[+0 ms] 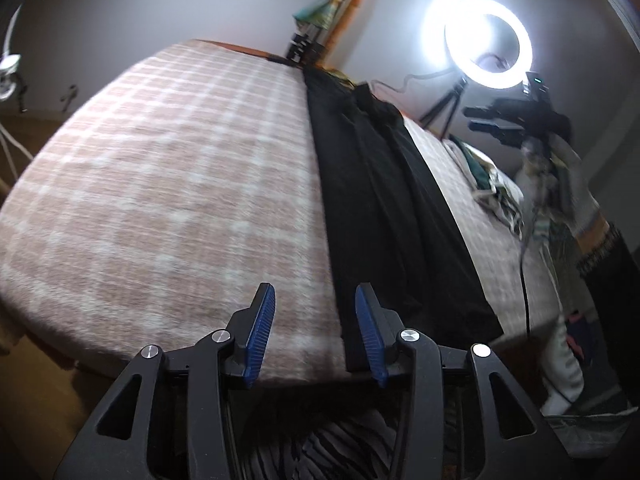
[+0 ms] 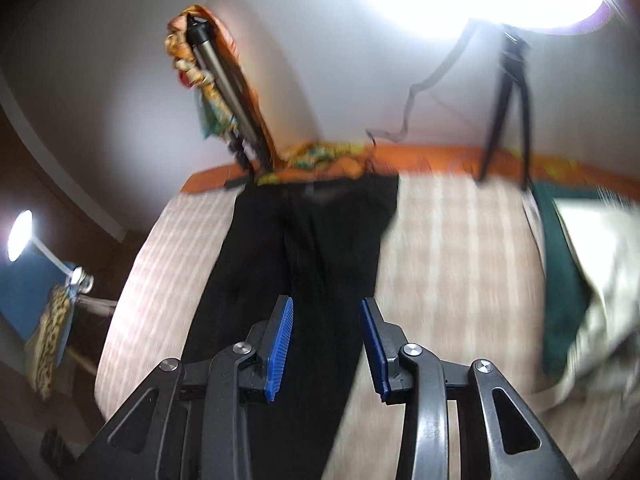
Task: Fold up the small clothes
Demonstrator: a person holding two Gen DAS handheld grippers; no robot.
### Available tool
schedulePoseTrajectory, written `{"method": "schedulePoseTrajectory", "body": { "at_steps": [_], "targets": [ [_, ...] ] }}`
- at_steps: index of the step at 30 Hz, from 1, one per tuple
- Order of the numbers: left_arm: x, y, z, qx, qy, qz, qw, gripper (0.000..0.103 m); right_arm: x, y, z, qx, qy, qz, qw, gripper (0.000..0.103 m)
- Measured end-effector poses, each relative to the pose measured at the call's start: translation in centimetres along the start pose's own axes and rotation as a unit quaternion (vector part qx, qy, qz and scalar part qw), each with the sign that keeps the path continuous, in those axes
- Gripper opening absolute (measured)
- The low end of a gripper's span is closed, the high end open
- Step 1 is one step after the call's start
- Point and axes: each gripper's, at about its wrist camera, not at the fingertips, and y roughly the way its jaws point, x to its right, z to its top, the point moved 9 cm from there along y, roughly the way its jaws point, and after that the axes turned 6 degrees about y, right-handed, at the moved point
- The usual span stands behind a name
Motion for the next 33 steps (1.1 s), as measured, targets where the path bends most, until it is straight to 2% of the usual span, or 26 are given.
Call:
{"method": "schedulePoseTrajectory", "body": {
  "at_steps": [3,6,9,13,16,21,24,27,30,31,32,33],
  "targets": [
    [0.6,0.4,-0.7,-0.017,0.011,-0.007,0.9998,0.04,1.0,-2.1,-5.1,-0.015,-0.003,0.008,1.0,0.038],
    [1.1,0.8,-1.6,-0.032,0.009,-0.018,0.9993,0.04,1.4,-3.9,-12.1,-0.04,0.005,0.04,0.998,0.038],
    [1.6,1.3,-2.4,-0.044,0.003,-0.028,0.9986,0.04,1.8,-4.0,-18.5,-0.068,0.012,0.06,0.996,0.039],
    [1.8,1.9,-3.1,-0.046,-0.017,-0.041,0.998,0.04,2.5,-3.3,-24.5,-0.095,0.033,0.073,0.992,0.039],
    [2.1,1.8,-3.1,-0.048,-0.026,-0.054,0.997,0.04,2.4,-3.0,-26.8,-0.1,0.051,0.087,0.99,0.039],
    [2.1,1.9,-3.2,-0.046,-0.046,-0.073,0.9952,0.04,1.2,-2.9,-28.1,-0.096,0.055,0.106,0.988,0.039],
    [1.9,1.9,-3.1,-0.043,-0.069,-0.092,0.9925,0.04,0.6,-2.0,-28.3,-0.101,0.043,0.087,0.99,0.039],
    [2.3,2.0,-3.2,-0.045,-0.077,-0.107,0.9903,0.04,0.4,-1.9,-28.3,-0.105,0.036,0.075,0.991,0.027],
    [2.9,2.2,-3.3,-0.045,-0.07,-0.11,0.9905,0.037,0.0,-1.5,-28.8,-0.111,0.024,0.071,0.991,0.004],
    [3.0,2.2,-3.2,-0.042,-0.066,-0.106,0.9913,0.029,0.0,-1.4,-28.8,-0.114,0.023,0.069,0.991,0.002],
    [3.1,2.4,-3.1,-0.043,-0.064,-0.103,0.9917,0.011,0.3,-1.6,-28.8,-0.112,0.03,0.069,0.991,0.001],
    [3.2,2.4,-3.1,-0.044,-0.063,-0.101,0.9919,0.005,0.6,-2.1,-28.9,-0.109,0.035,0.072,0.991,0.001]
  ]
}}
